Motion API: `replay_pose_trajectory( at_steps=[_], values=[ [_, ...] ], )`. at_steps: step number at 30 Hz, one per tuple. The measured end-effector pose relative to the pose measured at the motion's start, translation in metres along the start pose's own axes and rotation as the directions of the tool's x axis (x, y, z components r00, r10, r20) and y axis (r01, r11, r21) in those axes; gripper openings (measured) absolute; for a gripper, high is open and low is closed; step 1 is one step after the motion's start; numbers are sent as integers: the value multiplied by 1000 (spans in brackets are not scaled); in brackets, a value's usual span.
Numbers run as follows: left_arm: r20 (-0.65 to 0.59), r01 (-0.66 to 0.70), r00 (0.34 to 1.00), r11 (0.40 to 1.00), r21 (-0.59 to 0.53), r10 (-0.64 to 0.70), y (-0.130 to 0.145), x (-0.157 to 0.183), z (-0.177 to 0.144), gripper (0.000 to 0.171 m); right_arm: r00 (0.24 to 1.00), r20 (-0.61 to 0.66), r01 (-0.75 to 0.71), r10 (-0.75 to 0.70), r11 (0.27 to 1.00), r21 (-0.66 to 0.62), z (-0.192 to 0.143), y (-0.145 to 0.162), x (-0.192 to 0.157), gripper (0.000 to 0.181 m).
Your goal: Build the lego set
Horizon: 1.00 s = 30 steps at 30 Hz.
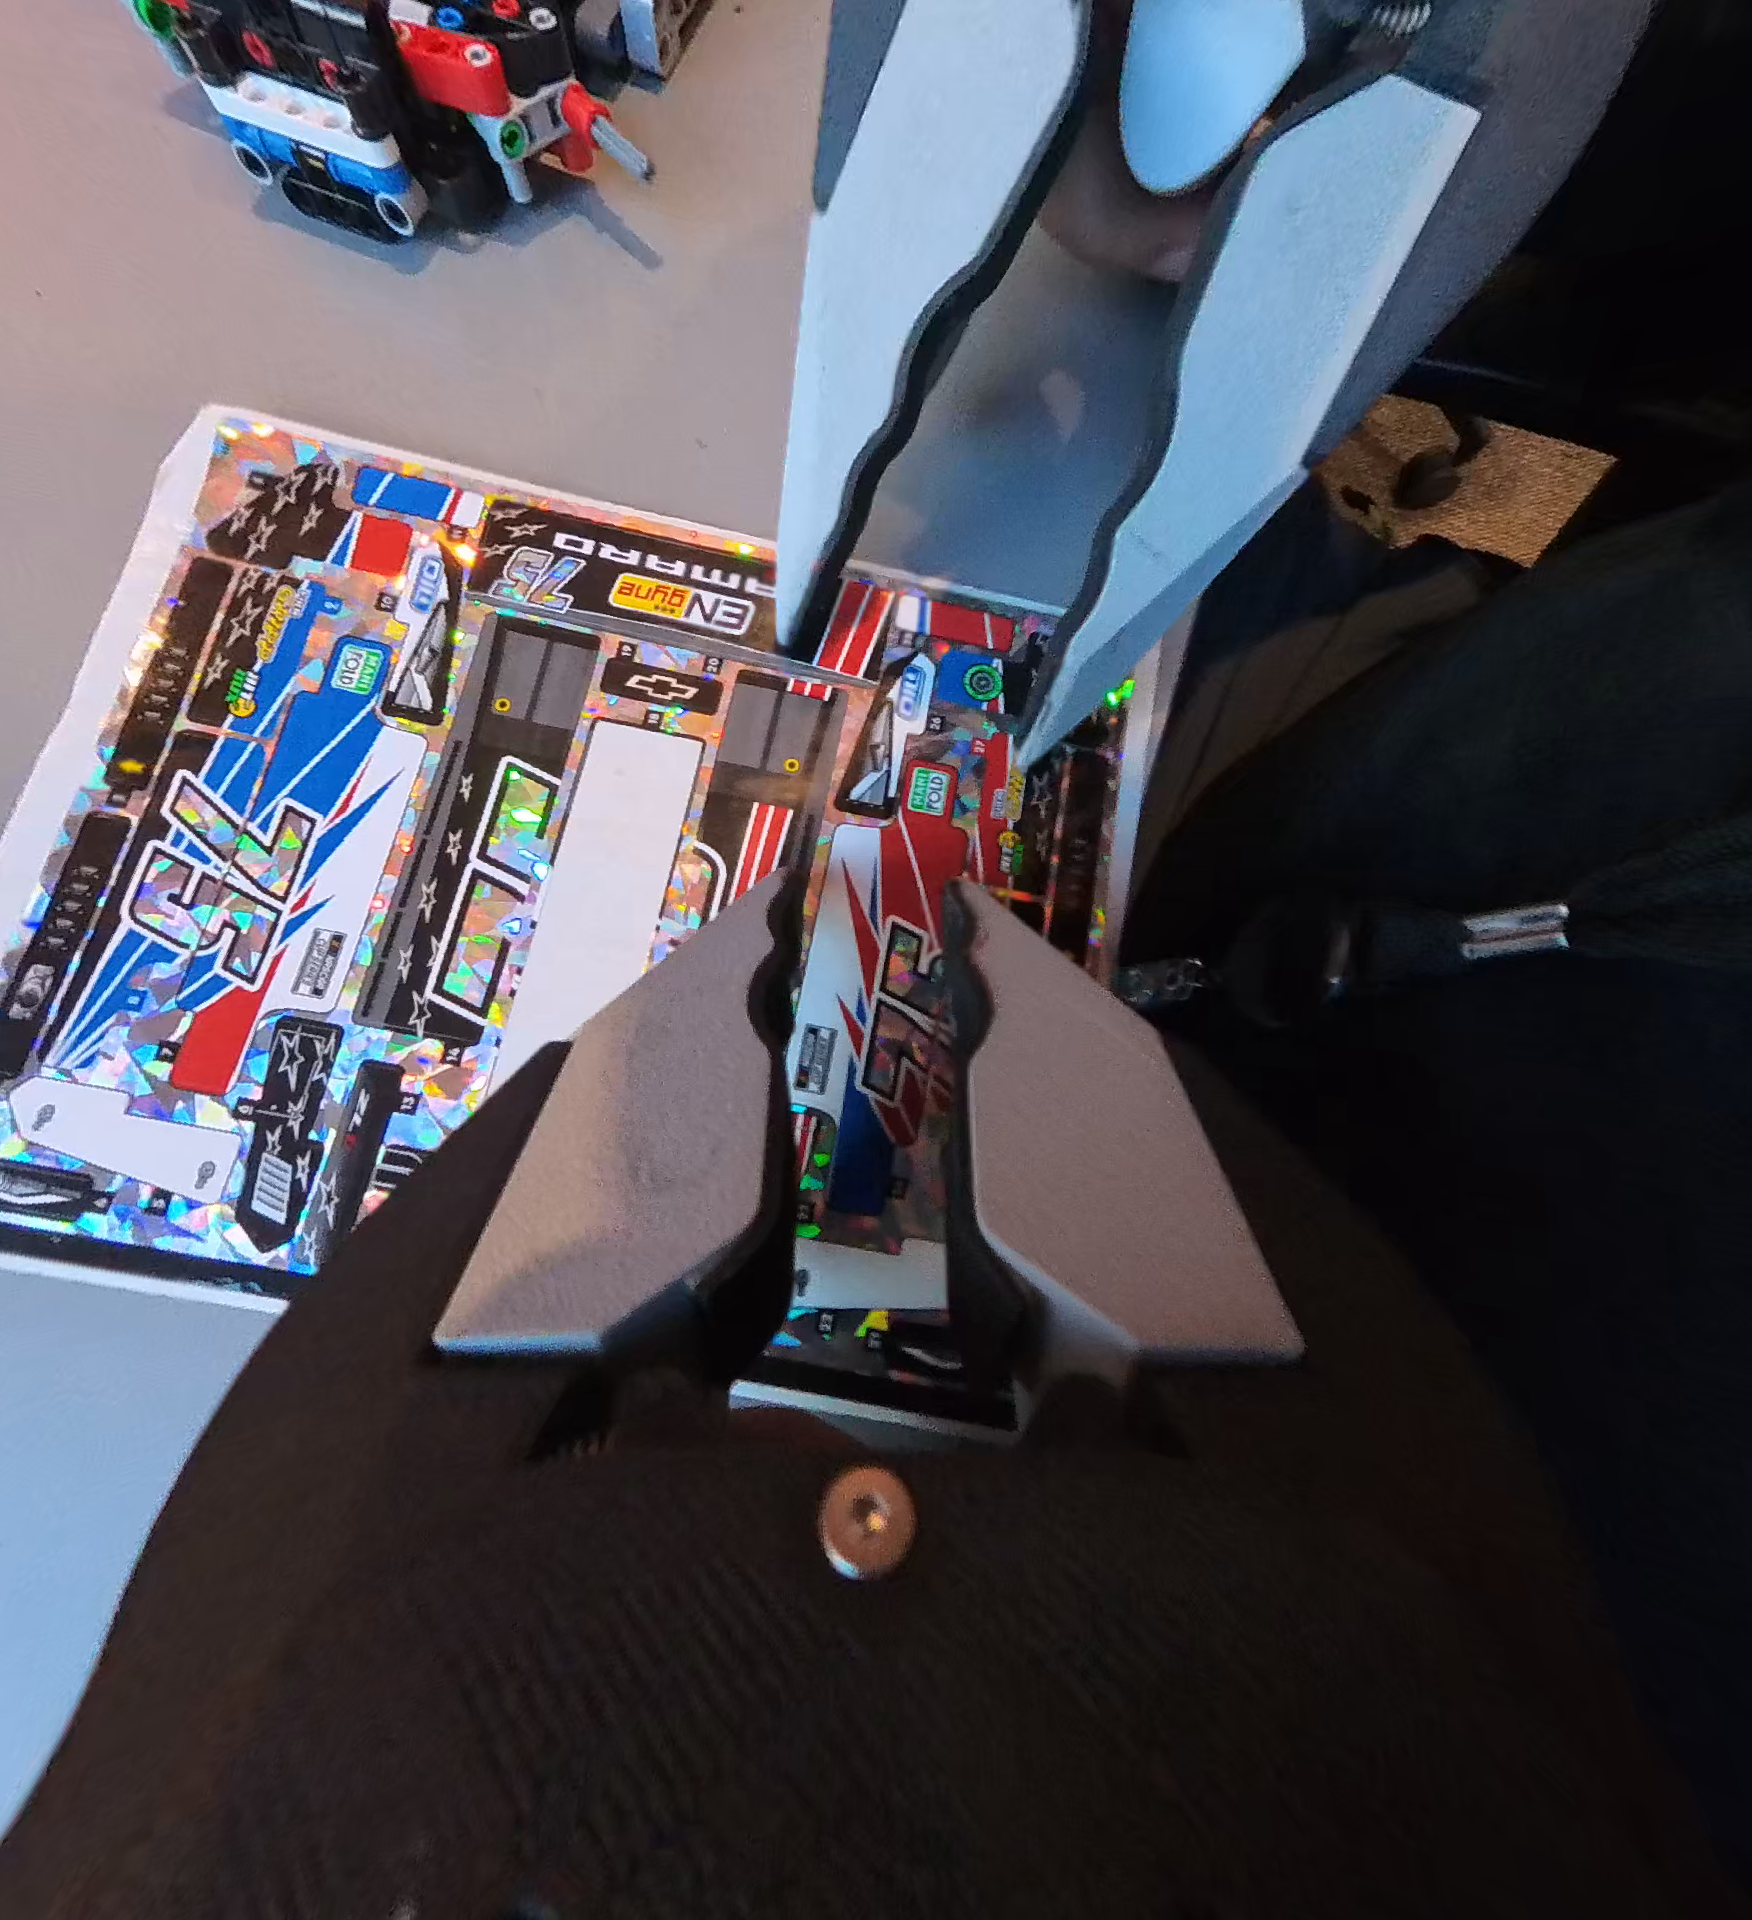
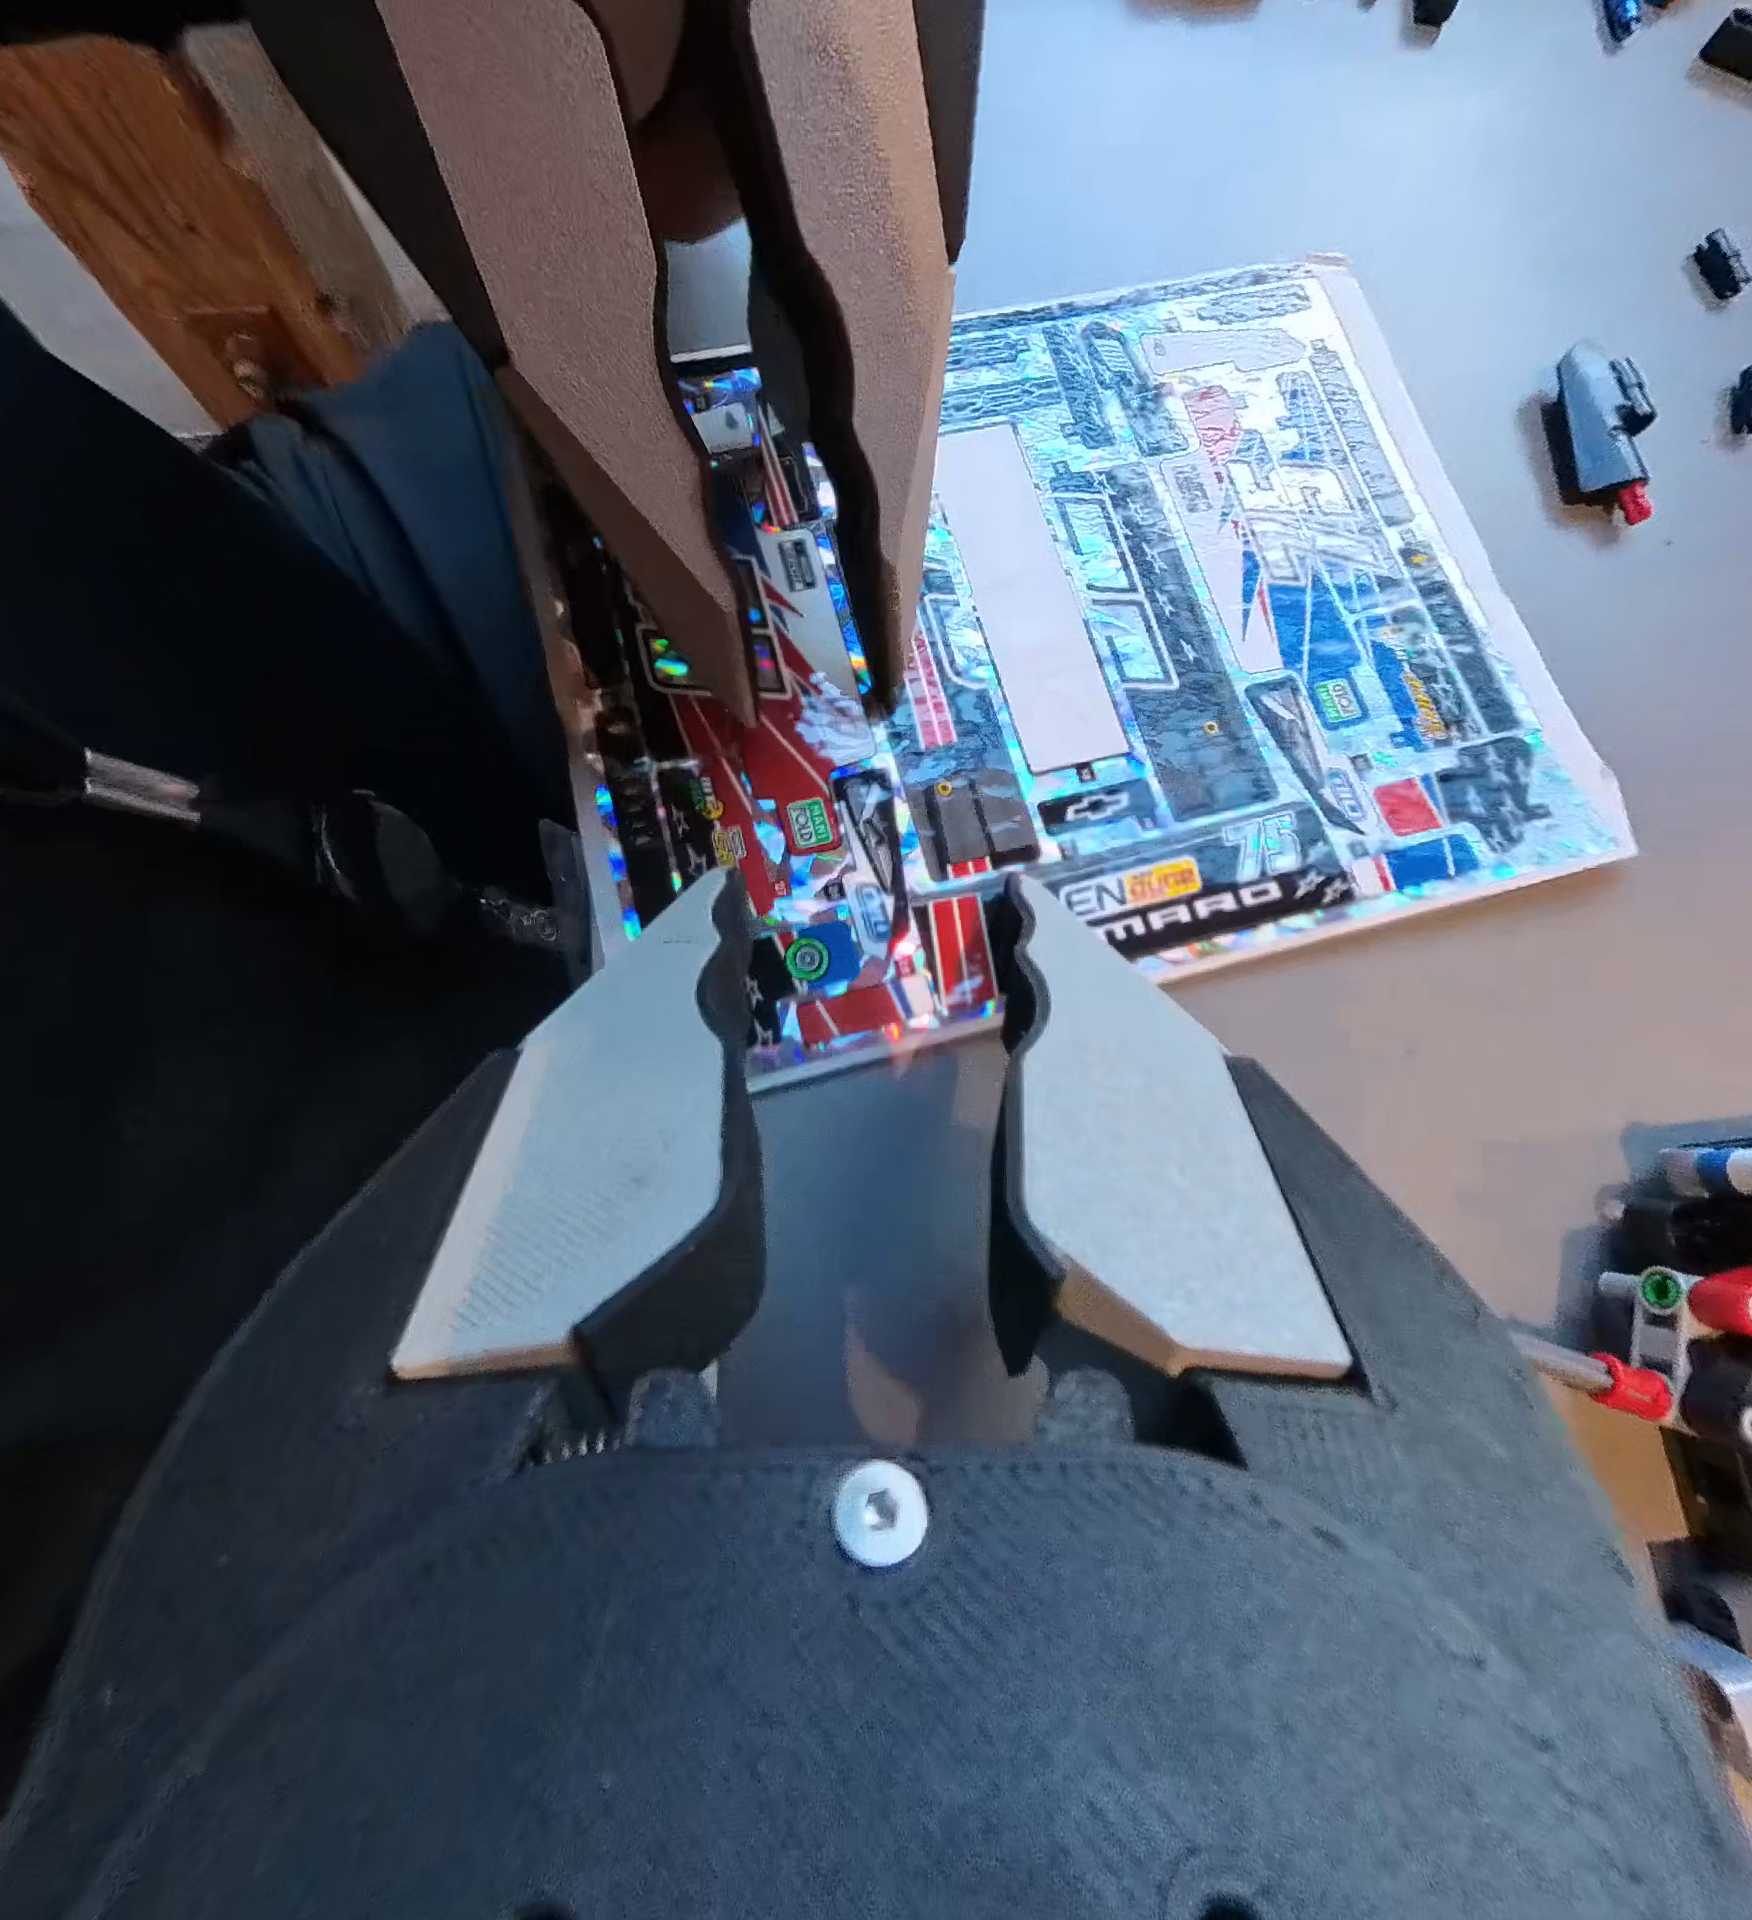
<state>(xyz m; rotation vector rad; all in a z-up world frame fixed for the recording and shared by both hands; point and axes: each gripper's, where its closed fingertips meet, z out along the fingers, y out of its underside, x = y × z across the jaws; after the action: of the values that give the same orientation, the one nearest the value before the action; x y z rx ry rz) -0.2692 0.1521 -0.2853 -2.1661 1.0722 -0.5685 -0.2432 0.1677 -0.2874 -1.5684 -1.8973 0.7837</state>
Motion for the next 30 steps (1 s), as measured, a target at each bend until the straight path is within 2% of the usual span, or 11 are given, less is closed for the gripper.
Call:
replay_pose_trajectory(
  at_steps=[3,7,15,19,22,25,28,30],
  values=[
    [-2,-17,1000,1000,-22,17,6,8,-6,31,999,49,-21,19,999,42,-6,-1,-14,50],
    [9,-57,998,998,-38,58,12,20,-8,42,998,63,-26,25,1000,12,-8,6,-24,55],
    [92,-173,979,980,-96,182,26,35,-15,45,1000,15,6,-7,1000,14,-3,2,-47,53],
    [131,-196,969,975,-101,208,31,44,-19,44,995,-87,53,-50,998,27,0,2,-52,46],
    [170,-220,959,974,-60,227,27,53,-26,41,986,-132,102,-97,994,30,-1,1,-60,27],
    [154,-163,975,987,1,161,26,68,-34,38,968,-204,157,-149,987,26,-1,2,-61,26],
    [131,-49,991,997,54,41,32,81,-37,34,970,-187,165,-156,986,33,-2,-1,-68,28],
    [64,56,996,994,91,-62,39,97,-34,33,971,-181,169,-155,983,68,-7,-8,-69,29]
  ],
)
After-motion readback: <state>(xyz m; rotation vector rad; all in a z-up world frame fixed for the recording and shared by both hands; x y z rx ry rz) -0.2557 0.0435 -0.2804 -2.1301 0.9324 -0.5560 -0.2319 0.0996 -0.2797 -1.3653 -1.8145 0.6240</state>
